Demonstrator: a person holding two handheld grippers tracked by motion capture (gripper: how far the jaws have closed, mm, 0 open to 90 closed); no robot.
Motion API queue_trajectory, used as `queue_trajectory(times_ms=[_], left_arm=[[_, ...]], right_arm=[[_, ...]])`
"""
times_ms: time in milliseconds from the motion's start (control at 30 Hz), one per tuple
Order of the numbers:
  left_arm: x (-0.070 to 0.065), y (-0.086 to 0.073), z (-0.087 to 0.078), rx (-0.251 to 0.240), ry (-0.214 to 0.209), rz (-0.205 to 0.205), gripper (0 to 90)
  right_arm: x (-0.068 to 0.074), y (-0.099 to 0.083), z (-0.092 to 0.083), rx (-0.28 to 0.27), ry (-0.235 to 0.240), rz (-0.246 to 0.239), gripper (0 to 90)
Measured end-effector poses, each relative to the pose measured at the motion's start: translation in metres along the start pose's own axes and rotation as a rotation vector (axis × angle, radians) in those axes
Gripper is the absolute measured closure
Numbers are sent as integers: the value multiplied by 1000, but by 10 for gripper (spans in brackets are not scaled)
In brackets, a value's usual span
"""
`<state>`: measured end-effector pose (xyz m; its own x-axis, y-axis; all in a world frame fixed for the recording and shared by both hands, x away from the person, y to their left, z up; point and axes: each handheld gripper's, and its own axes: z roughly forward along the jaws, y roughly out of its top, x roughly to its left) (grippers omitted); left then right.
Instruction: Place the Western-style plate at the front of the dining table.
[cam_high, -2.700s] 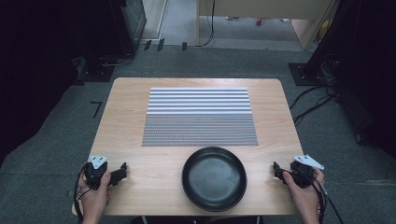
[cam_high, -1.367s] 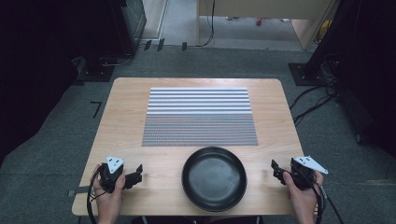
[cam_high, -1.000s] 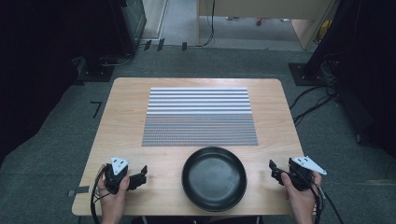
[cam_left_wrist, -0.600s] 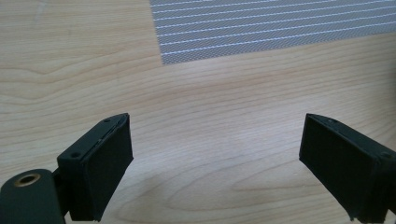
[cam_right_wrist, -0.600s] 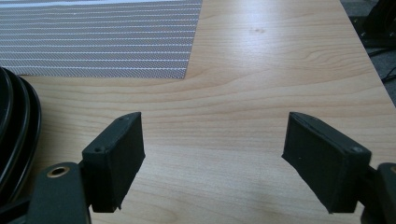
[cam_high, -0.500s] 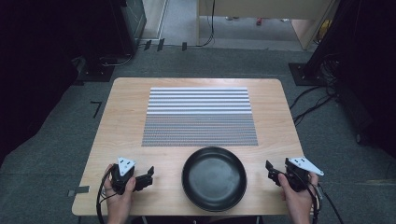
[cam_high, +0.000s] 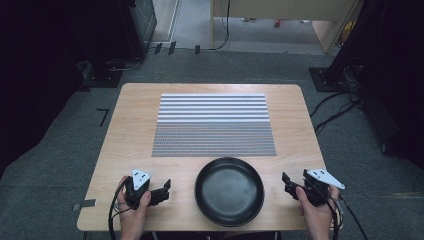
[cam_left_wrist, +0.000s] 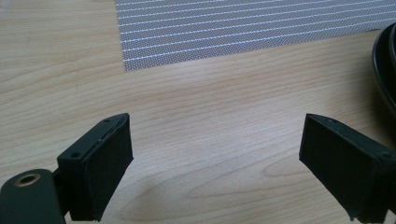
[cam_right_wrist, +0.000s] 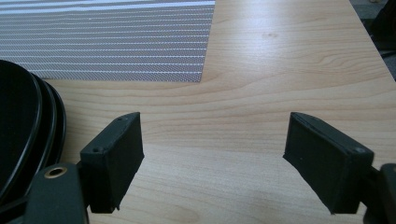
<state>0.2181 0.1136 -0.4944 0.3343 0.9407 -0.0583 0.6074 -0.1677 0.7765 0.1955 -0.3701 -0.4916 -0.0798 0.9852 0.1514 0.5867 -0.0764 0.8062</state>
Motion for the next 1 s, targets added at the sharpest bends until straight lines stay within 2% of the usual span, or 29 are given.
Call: queue_trajectory(times_ms=[667, 1000], left_arm=[[-16, 0, 2, -4, -38, 17, 94], [-27, 0, 4, -10, -78, 19, 94]], right_arm=[[13, -2, 0, 4, 37, -18, 190], [19, -2, -1, 4, 59, -22, 192]])
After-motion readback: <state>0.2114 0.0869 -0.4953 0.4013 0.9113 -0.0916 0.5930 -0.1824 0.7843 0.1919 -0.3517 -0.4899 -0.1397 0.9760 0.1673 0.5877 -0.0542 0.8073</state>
